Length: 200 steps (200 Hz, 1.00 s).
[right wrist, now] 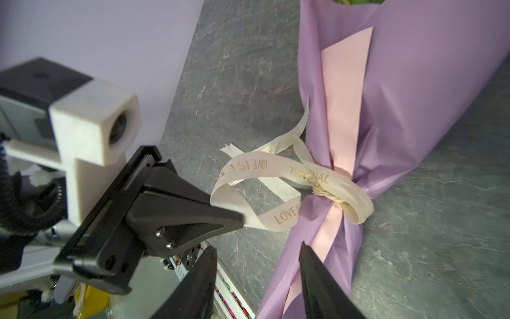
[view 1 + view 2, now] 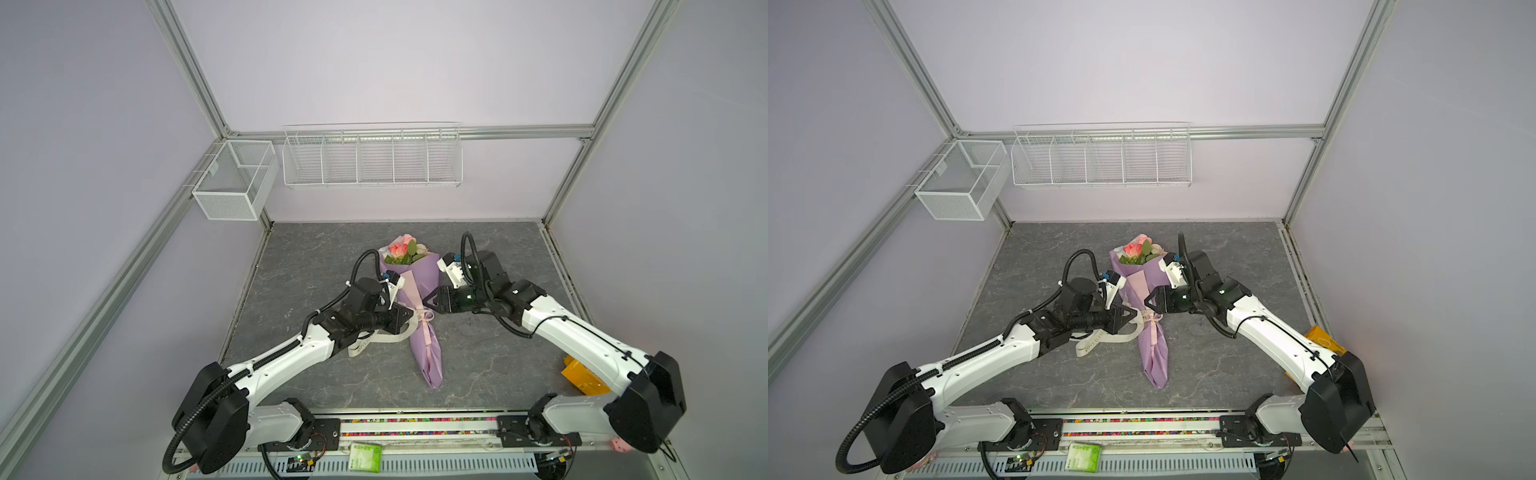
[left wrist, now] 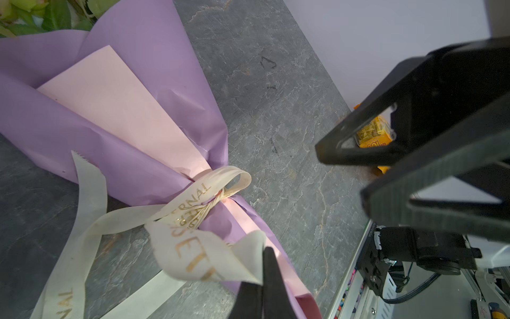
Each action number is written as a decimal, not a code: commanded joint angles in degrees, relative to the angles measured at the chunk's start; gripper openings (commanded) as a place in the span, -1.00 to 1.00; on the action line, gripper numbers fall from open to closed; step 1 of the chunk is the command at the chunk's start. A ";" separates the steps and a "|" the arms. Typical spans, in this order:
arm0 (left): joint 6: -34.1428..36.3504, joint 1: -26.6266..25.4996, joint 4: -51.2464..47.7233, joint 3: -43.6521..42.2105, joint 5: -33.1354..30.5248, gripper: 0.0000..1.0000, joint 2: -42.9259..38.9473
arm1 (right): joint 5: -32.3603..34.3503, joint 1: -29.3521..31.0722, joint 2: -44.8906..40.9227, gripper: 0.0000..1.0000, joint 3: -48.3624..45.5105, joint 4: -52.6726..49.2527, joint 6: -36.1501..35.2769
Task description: Tie the bouquet of fake flowers
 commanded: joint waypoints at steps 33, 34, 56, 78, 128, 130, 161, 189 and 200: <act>-1.78 0.13 -0.99 3.55 1.47 -1.00 1.47 | -5.81 1.14 2.26 -0.01 -3.65 7.61 -3.48; -1.78 0.13 -1.13 3.64 1.49 -1.00 1.54 | -5.85 1.17 2.24 -0.01 -3.86 7.96 -3.60; -1.88 0.13 -3.13 4.88 2.20 -1.00 2.29 | -4.61 1.61 2.78 -0.01 -6.94 12.96 -7.47; -2.27 0.13 -3.25 4.95 2.53 -1.00 2.70 | -2.59 1.85 3.45 0.01 -8.81 17.23 -11.49; -2.30 0.13 -4.50 6.12 2.24 -1.00 3.37 | -4.42 2.53 2.82 -0.07 -13.52 26.78 -17.05; -2.30 0.13 -4.50 6.14 2.10 -1.00 3.36 | -4.41 2.54 2.83 -0.07 -13.61 26.85 -17.14; -2.66 0.13 -3.98 5.98 1.56 -1.00 2.77 | -6.29 2.52 3.44 -0.17 -15.69 30.14 -16.71; -2.26 0.14 -4.99 6.64 1.35 -1.00 2.50 | -5.88 2.55 3.83 -0.17 -17.39 32.54 -17.65; -2.26 0.13 -5.11 6.66 1.09 -1.00 2.26 | -5.85 2.45 3.62 -0.16 -18.29 34.08 -18.17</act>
